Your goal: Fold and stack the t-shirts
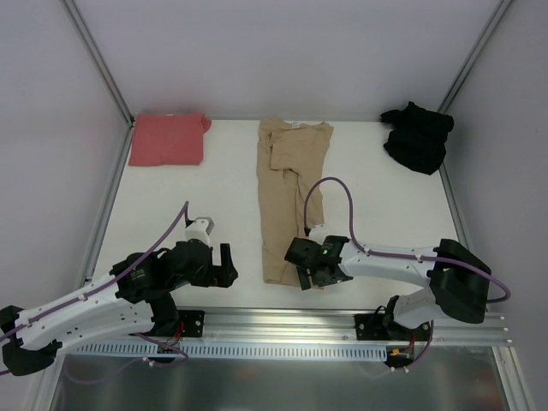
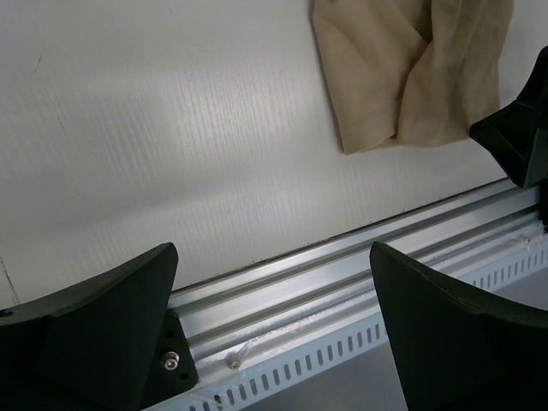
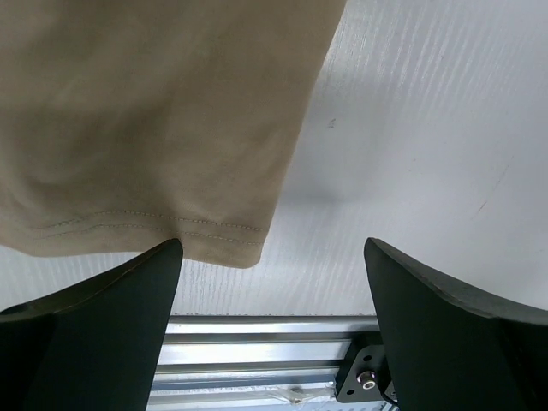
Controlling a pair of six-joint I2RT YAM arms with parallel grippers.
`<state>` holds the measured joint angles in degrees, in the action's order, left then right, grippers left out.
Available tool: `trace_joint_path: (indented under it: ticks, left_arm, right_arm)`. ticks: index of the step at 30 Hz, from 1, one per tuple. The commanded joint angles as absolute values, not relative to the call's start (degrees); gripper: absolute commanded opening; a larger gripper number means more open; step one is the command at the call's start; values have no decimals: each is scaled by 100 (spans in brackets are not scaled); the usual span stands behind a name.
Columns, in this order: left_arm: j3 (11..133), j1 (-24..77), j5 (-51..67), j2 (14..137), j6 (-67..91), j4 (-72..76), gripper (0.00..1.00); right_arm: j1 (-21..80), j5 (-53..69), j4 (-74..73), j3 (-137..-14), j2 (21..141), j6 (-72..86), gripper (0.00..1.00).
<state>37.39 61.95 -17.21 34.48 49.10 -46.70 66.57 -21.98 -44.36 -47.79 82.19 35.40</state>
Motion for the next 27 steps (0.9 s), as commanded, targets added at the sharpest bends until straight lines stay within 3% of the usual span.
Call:
trace_joint_path:
  ticks: [1, 12, 18, 21, 22, 25, 27]
  left_arm:
    - [3744, 6275, -1802, 3498, 4992, -4694, 99]
    - [3735, 6275, -1802, 3516, 4992, -4728, 99]
    - [3727, 6275, -1819, 3481, 5010, -4764, 99]
    - [3735, 6275, -1819, 3489, 5010, -4772, 99]
    - [3735, 6275, -1819, 3498, 5001, -4772, 99]
    - [3727, 6275, -1819, 3533, 5001, -4746, 99]
    - [3727, 6275, -1811, 3551, 5001, -4729, 98]
  right_arm:
    - [6636, -2364, -4281, -4772, 8103, 3771, 92]
    - [6539, -2329, -3850, -4650, 8490, 3744, 75]
    - [6530, -2198, -3612, -4526, 8727, 3753, 50]
    - [6521, -2206, -3568, -4483, 8763, 3744, 31]
    - [6513, -2197, -3577, -4482, 8771, 3744, 19]
    - [6521, -2232, -3656, -4500, 8745, 3735, 3]
    - [6513, -2294, -3735, -4526, 8710, 3735, 1]
